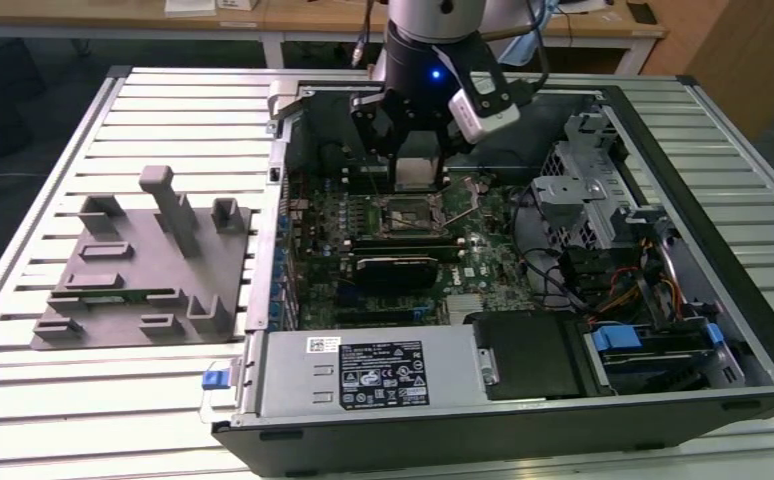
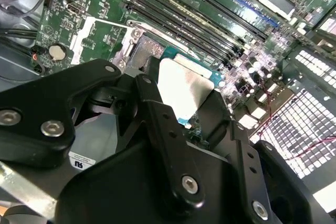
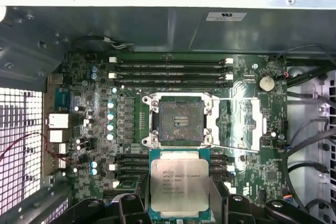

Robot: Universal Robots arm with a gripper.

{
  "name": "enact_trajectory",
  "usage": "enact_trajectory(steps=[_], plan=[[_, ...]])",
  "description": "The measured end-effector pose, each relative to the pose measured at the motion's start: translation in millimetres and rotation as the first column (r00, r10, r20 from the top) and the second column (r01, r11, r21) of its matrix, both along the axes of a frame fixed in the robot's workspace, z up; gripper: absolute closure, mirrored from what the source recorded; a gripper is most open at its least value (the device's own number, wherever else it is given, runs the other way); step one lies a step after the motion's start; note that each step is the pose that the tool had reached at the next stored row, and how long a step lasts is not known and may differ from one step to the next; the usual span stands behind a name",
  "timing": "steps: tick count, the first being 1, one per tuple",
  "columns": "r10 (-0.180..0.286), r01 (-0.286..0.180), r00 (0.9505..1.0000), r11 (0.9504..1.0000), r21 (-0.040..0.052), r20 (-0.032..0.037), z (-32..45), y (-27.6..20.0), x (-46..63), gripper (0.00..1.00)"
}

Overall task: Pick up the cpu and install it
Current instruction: 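Pick up the cpu and move it towards the insertion slot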

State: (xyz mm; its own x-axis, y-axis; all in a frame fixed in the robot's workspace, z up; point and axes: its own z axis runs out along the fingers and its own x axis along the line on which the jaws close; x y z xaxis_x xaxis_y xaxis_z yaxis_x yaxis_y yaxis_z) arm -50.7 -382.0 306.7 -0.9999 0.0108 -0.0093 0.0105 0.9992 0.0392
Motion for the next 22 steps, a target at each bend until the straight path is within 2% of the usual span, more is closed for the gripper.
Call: enact_trajectory(steps=[15,22], plan=[[0.000,0.000,1.0000,1.0000,-0.0004,0.0000,-12.3,14.8,0.1,0.46],[0.000,0.000,1.0000,1.0000,-0.0005,0.0001,-20.7,21.6,0.2,0.46]])
